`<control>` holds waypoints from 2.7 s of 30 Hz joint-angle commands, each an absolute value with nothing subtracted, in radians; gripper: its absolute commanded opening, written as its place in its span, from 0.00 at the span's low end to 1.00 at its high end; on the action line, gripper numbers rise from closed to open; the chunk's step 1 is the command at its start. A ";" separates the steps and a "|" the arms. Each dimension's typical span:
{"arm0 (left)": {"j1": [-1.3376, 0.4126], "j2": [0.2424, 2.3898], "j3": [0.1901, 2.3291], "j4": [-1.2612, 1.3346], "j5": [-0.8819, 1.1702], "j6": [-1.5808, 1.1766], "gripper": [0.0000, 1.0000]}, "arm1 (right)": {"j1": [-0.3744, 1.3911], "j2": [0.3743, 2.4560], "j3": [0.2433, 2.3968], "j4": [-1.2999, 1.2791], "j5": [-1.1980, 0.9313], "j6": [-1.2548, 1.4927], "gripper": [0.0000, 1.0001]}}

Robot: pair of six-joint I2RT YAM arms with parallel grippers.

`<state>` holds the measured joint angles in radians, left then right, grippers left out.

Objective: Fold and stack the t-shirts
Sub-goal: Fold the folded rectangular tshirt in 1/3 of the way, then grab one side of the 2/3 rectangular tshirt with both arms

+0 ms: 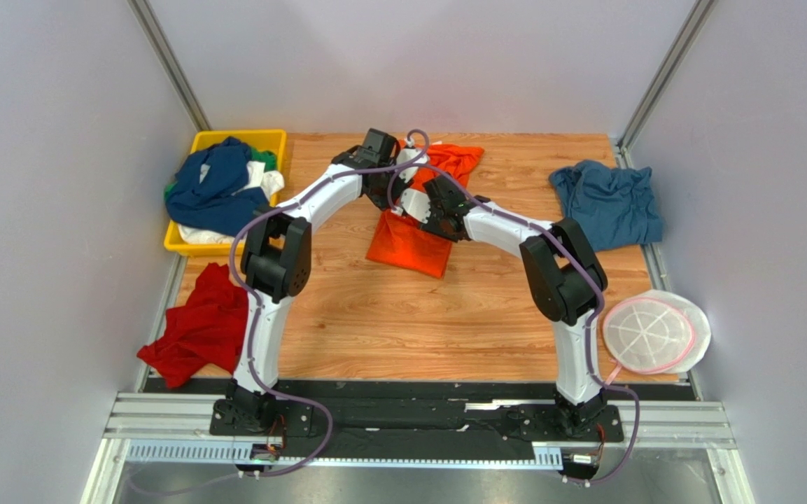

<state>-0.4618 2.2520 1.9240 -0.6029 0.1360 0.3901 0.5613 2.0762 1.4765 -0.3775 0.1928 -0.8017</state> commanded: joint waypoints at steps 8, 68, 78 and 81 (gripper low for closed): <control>-0.477 2.301 1.994 -0.611 0.187 0.368 0.36 | 0.563 2.089 1.509 -0.253 0.255 -0.801 0.42; -0.472 1.882 1.483 -0.678 0.298 0.365 0.71 | 0.769 1.681 1.135 -0.414 0.219 -0.557 0.85; -0.472 1.970 1.540 -0.676 0.284 0.367 0.68 | 0.775 1.753 1.166 -0.400 0.193 -0.564 0.81; -0.472 1.986 1.548 -0.672 0.276 0.368 0.67 | 0.775 1.764 1.177 -0.397 0.190 -0.568 0.81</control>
<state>-0.4706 1.9709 1.5028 -0.6941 0.2779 0.3466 0.7700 1.7554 1.1278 -0.4355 0.2058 -0.5789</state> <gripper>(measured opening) 0.680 0.812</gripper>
